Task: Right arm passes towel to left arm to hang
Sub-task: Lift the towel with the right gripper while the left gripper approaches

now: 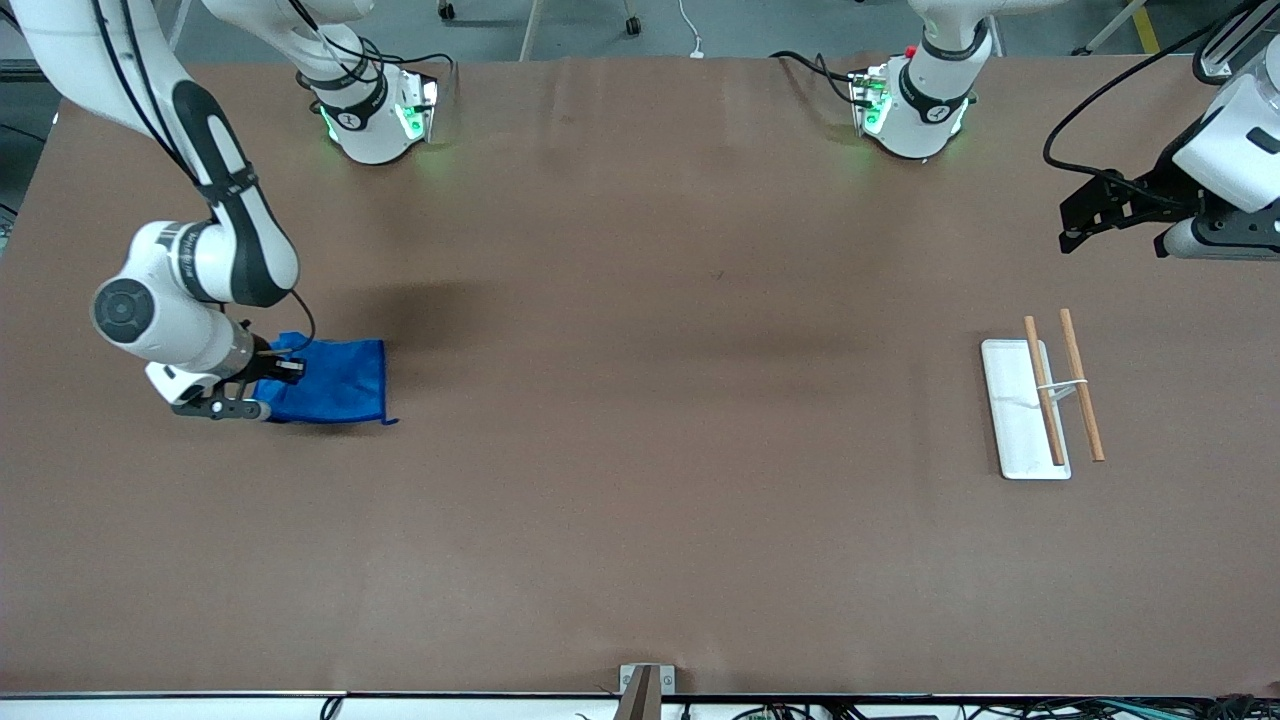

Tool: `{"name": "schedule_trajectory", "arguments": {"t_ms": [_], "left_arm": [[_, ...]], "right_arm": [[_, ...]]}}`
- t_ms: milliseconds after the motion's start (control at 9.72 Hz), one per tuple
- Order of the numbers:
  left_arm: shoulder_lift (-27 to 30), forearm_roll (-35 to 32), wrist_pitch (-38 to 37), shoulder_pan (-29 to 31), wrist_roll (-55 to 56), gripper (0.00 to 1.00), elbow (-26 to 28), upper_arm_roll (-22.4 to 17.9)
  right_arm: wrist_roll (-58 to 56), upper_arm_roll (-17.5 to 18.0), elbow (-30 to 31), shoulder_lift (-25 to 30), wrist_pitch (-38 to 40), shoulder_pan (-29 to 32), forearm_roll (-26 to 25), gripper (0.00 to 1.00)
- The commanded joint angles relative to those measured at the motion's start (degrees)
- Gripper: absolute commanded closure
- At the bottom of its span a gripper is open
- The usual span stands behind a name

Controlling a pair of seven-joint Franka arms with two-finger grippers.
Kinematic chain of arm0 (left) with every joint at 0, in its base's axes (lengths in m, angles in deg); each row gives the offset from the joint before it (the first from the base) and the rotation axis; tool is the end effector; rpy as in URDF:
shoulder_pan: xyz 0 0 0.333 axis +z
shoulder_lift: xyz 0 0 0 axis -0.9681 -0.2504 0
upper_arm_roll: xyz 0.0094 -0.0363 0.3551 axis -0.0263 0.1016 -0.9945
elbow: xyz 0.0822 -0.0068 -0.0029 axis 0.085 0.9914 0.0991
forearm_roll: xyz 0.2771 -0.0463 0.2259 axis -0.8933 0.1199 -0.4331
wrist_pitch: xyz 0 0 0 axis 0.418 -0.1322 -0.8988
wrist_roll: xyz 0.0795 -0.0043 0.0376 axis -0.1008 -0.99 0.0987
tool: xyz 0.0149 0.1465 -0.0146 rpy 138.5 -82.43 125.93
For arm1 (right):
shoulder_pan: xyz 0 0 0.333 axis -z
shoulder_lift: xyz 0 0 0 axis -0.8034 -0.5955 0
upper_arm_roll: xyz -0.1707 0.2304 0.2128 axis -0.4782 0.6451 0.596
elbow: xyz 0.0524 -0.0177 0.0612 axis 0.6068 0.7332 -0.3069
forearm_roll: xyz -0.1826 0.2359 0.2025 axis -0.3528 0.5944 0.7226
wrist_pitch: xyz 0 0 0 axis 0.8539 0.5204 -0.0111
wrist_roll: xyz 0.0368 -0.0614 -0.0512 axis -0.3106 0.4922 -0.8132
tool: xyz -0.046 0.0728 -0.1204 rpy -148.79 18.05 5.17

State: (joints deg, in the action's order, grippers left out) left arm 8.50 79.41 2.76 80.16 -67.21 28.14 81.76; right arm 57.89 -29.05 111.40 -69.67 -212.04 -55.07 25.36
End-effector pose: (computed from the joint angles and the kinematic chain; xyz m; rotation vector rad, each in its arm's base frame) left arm 0.5016 -0.0589 0.6416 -3.1332 0.1093 -0.0216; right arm 0.5456 -0.0463 0.2908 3.1080 -0.1004 -0.1505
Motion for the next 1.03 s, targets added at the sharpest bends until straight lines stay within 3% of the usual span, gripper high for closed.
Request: {"name": "schedule_trajectory", "arguments": {"t_ms": [0,309,514,720,926], "left_arm": [[-1.25,0.75,-0.69,0.35,-0.39,0.0,0.27,0.28],[-2.2,0.84,-0.6,0.08,-0.3,0.0,0.1,0.28],[-3.17,4.42,-0.51,-0.44,-0.39,0.0,0.01,0.45],[-4.85,13.35,0.01,-1.67,-0.47,0.0,-0.69,0.98],[-7.47,29.58,0.54,-1.24,-2.92,0.0,-0.52,0.98]], "right_arm": [[0.34,0.43,-6.5,2.54,9.02,-0.49,5.31,0.99],[0.77,0.43,-17.67,2.45,18.36,-3.29,13.57,0.99],[4.96,0.43,-22.86,2.36,19.09,-7.67,20.07,0.99],[9.2,0.43,-26.47,2.36,18.56,-13.74,25.78,0.99],[9.21,0.43,-29.2,2.27,16.73,-17.44,36.67,0.99]]}}
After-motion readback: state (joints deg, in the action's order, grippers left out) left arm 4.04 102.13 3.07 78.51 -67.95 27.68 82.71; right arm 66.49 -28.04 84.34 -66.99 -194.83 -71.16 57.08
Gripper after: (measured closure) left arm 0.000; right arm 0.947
